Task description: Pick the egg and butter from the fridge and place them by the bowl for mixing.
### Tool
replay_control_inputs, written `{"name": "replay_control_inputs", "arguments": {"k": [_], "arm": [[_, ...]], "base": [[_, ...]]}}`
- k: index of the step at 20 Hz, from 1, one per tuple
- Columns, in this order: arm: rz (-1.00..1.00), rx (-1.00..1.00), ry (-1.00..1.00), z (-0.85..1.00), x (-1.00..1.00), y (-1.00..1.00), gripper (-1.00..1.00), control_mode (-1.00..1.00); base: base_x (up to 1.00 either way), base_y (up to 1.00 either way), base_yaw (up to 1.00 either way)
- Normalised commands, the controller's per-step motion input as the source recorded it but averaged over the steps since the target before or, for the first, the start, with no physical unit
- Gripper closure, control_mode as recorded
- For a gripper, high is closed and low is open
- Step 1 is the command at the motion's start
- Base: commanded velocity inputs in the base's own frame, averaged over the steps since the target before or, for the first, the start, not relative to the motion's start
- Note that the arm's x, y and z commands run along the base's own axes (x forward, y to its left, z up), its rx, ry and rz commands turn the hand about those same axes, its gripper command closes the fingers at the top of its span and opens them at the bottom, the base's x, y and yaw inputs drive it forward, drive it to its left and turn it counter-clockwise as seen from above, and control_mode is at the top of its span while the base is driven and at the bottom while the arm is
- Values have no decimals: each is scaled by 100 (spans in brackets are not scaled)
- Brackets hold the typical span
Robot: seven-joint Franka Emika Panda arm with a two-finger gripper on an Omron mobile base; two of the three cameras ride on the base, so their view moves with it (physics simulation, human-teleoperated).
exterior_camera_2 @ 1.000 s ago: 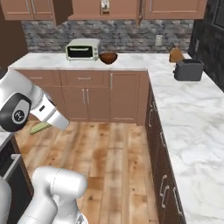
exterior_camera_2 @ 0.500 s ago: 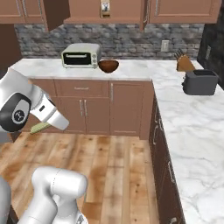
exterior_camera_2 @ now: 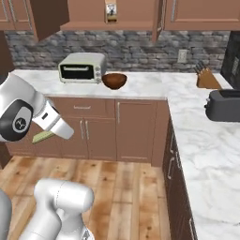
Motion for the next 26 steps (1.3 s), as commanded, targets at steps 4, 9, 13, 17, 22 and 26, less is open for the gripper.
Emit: {"name": "replay_control_inputs", "arguments": {"k": [4, 9, 13, 17, 22, 26], "arm": [[0, 0, 0, 0, 0, 0, 100, 100], [0, 0, 0, 0, 0, 0, 100, 100], [0, 0, 0, 0, 0, 0, 100, 100], [0, 0, 0, 0, 0, 0, 100, 100], [0, 0, 0, 0, 0, 0, 100, 100], [0, 0, 0, 0, 0, 0, 100, 100]], "base": [[83, -24, 2], [79, -31, 1], [77, -34, 1], [76, -35, 1], [81, -26, 2], [78, -16, 4]]}}
